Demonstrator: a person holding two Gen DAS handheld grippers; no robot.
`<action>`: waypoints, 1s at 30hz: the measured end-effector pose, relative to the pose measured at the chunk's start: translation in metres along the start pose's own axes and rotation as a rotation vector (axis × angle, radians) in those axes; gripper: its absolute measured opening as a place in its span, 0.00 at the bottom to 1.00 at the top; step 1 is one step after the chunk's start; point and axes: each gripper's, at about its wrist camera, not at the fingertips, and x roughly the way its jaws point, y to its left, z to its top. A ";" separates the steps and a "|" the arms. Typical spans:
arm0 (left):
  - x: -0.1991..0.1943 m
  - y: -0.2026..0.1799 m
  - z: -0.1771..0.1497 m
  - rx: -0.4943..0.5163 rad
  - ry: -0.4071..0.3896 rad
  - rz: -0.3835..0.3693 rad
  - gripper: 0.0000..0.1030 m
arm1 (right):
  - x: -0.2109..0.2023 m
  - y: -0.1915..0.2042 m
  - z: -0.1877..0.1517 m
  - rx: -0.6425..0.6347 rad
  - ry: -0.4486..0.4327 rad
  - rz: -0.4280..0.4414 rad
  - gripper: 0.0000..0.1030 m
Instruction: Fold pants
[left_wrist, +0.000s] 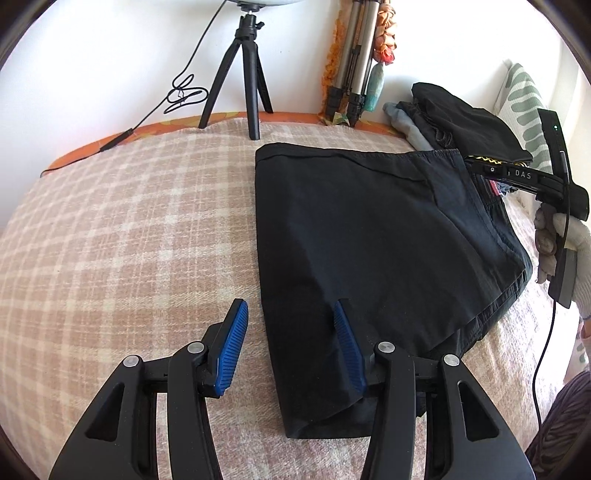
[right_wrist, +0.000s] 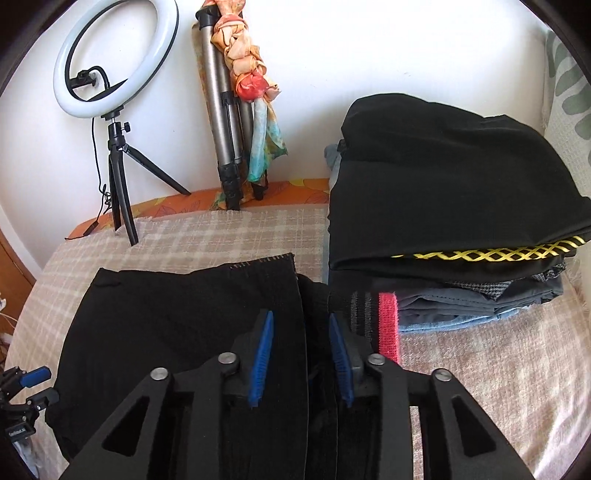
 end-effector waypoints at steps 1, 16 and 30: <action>0.001 0.001 -0.001 -0.003 0.008 0.001 0.46 | -0.008 0.003 0.002 -0.003 -0.019 0.016 0.41; 0.005 0.004 -0.011 -0.129 0.060 -0.018 0.46 | -0.003 0.126 -0.029 -0.161 0.130 0.388 0.41; -0.014 0.002 -0.007 -0.193 -0.037 -0.112 0.11 | 0.011 0.179 -0.032 -0.081 0.242 0.553 0.56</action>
